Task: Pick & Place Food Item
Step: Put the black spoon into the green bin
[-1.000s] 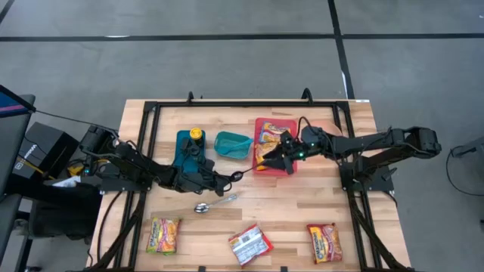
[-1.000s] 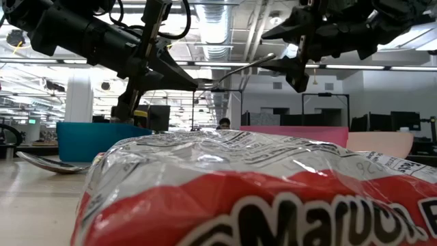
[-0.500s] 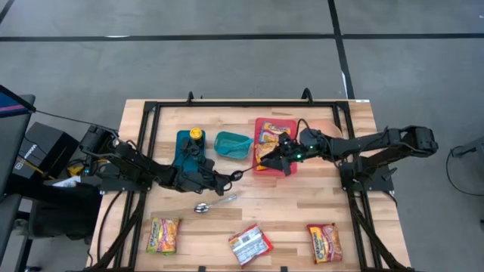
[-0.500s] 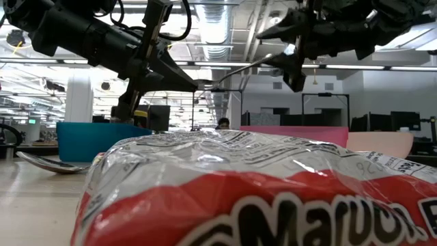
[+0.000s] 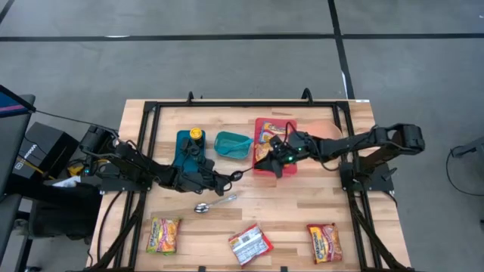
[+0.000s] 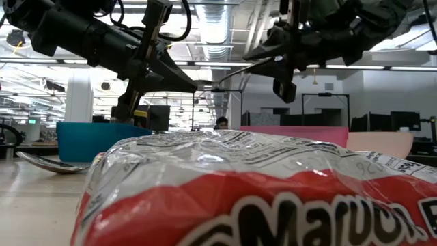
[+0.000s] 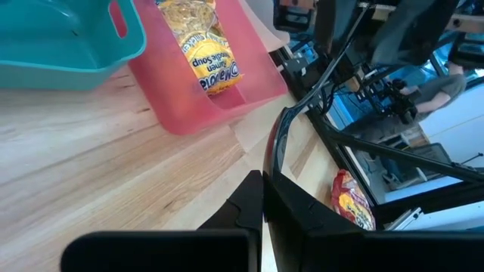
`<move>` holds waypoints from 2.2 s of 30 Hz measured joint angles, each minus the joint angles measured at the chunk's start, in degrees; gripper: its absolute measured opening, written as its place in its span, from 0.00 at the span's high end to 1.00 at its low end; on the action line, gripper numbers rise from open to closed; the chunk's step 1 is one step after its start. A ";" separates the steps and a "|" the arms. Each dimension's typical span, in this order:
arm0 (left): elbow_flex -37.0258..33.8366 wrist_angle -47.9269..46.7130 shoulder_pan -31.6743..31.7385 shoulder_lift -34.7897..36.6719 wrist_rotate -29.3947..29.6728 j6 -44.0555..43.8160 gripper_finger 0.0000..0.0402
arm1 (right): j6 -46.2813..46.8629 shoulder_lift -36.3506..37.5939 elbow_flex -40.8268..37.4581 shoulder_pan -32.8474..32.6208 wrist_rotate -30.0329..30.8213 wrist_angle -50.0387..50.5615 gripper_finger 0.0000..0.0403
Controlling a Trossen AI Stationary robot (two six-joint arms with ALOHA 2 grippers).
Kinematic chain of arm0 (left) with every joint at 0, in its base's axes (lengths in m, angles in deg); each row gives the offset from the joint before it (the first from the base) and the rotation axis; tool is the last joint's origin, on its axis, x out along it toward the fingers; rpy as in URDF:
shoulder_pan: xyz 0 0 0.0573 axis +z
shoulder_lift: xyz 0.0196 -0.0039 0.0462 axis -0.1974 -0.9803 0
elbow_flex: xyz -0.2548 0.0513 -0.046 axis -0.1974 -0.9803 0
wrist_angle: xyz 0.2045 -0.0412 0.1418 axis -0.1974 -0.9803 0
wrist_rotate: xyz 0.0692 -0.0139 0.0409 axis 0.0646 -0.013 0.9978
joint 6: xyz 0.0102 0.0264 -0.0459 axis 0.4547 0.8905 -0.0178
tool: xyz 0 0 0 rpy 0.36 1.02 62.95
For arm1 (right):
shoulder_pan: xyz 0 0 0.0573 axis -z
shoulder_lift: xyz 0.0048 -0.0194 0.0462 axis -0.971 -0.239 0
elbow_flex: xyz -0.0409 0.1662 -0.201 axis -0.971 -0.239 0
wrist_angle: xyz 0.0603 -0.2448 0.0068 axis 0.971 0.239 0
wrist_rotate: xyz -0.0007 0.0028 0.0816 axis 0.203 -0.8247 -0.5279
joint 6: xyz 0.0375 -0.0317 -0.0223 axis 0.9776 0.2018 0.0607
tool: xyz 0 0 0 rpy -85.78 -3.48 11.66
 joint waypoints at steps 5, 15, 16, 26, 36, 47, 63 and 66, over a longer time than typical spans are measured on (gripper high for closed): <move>0.00 -0.63 0.00 0.00 0.00 -0.02 1.00 | -0.50 0.37 -0.02 0.63 -0.31 1.66 0.81; 0.00 -0.93 0.00 -0.02 -0.02 -0.07 1.00 | -2.72 3.56 -0.04 1.88 -1.85 6.67 0.81; 0.00 -0.89 0.00 -0.02 -0.02 -0.07 1.00 | -2.89 3.75 -0.04 1.88 -1.86 6.99 0.81; 0.00 -0.88 0.00 -0.02 -0.04 -0.09 1.00 | -3.08 3.79 -0.07 1.88 -1.86 8.16 0.81; 0.00 -0.93 0.00 -0.02 -0.04 -0.09 1.00 | -3.06 3.79 -0.07 1.88 -1.66 7.50 0.82; 0.00 -1.13 0.00 -0.02 -0.04 -0.13 1.00 | -1.54 3.79 -0.07 1.88 -1.66 7.76 0.98; -0.02 -1.55 0.00 -0.04 0.19 -0.02 0.94 | -3.33 3.74 -0.07 1.88 0.33 7.98 0.99; -0.02 -1.65 0.00 -0.04 0.19 0.00 0.89 | -3.56 3.74 -0.07 2.05 0.47 8.07 0.99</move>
